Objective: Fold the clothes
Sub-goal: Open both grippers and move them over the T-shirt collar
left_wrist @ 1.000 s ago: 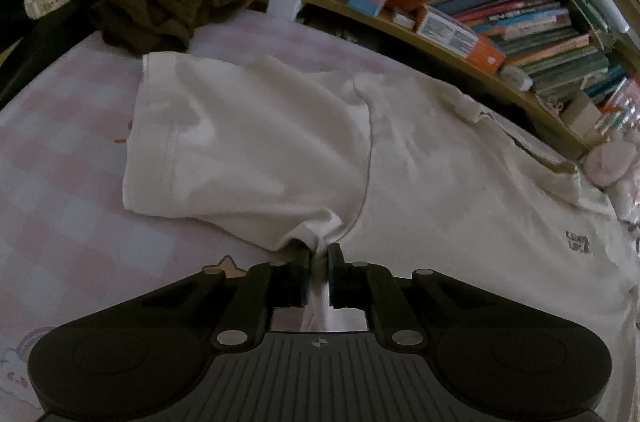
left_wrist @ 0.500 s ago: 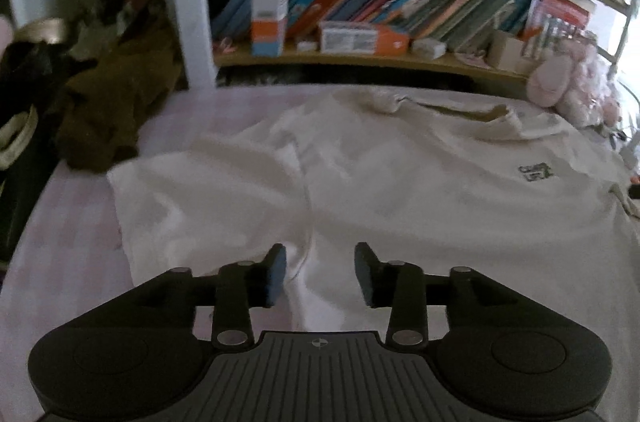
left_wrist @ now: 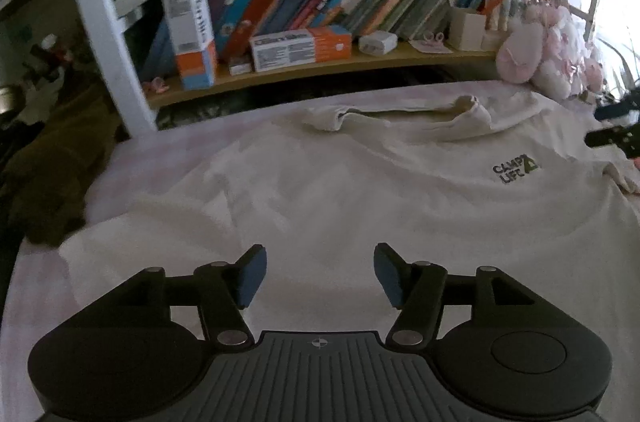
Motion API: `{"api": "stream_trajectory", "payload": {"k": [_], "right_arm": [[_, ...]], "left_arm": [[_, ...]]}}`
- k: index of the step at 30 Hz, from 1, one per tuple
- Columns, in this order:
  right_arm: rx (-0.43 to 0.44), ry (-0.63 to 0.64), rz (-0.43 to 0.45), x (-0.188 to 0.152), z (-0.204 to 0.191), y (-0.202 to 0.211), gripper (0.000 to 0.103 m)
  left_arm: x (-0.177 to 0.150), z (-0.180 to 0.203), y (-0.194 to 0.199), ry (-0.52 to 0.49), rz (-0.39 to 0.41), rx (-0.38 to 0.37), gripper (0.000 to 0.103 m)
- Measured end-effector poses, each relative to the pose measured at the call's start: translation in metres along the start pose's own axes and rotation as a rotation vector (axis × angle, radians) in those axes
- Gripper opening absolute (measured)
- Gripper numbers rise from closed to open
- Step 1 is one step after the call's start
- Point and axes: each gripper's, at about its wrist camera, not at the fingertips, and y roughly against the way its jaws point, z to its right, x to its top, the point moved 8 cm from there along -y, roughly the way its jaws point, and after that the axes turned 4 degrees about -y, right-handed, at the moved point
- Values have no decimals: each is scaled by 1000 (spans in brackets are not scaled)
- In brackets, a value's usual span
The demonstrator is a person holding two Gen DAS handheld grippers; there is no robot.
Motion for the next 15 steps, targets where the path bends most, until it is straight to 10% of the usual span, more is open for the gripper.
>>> {"api": "stream_trajectory", "payload": {"k": [15], "right_arm": [[60,104,12,34,27,-60,51]], "left_arm": [[23,6,-44,-98,-49,14,66]]}}
